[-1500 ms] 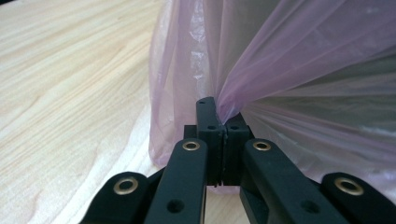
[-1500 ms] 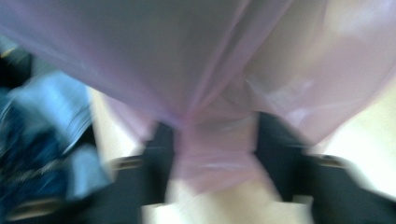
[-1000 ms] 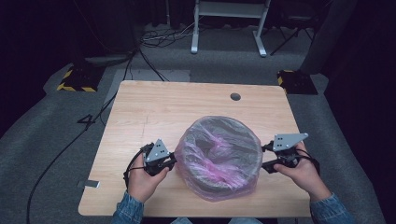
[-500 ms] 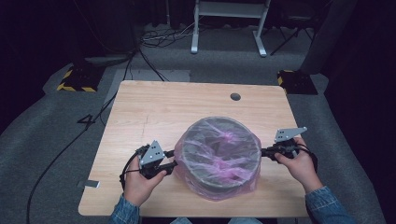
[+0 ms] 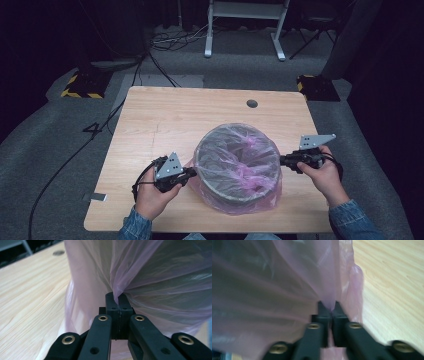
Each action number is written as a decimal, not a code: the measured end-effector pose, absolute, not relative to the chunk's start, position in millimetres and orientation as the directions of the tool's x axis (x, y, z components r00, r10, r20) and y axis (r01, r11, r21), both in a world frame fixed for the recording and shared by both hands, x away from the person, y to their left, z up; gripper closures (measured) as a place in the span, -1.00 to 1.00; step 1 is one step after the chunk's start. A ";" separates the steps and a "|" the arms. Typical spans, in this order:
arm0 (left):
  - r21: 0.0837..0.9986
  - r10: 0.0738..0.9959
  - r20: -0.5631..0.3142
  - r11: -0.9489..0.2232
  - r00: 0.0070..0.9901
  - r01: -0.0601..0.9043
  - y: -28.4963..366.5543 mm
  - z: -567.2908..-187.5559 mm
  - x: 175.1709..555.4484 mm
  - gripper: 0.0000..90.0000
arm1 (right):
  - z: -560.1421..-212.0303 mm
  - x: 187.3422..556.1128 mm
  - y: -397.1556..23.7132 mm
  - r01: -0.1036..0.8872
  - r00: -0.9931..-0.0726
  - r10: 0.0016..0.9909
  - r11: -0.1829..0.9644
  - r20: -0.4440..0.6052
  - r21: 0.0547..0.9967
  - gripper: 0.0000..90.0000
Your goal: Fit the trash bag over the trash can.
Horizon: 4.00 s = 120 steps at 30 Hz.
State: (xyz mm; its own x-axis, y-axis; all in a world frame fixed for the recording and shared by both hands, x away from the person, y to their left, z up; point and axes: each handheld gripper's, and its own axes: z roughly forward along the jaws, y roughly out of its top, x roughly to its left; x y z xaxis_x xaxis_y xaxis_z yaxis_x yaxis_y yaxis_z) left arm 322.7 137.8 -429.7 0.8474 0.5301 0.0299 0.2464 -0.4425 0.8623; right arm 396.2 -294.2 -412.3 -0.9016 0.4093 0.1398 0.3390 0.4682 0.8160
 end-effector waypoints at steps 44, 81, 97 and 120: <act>0.898 0.722 -0.023 -0.289 0.692 0.331 205.4 -445.1 300.9 -0.22 | -292.8 392.6 -253.6 0.232 -0.879 0.477 0.404 0.013 0.885 -0.54; 0.894 0.697 -0.039 -0.295 0.716 0.336 197.8 -453.5 311.2 -0.23 | -342.0 398.4 -105.3 0.272 -0.923 0.384 0.594 0.031 0.757 -0.66; 0.891 0.697 -0.039 -0.299 0.716 0.340 198.1 -455.5 312.1 -0.23 | -381.4 403.6 -89.6 0.297 -0.948 0.312 0.801 0.060 0.520 -0.37; 0.890 0.692 -0.051 -0.297 0.720 0.347 197.3 -456.7 312.7 -0.24 | -399.7 399.1 -81.0 0.365 -0.929 0.355 0.831 0.106 0.419 -0.57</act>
State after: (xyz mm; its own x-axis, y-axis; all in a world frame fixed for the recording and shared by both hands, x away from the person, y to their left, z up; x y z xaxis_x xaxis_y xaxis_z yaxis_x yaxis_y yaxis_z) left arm 312.7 197.3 -456.7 0.7202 0.6919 -0.0505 0.3474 -0.2966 0.8896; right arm 399.1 -81.0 -399.7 -0.9289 0.3547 0.1064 0.3654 0.8313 0.4189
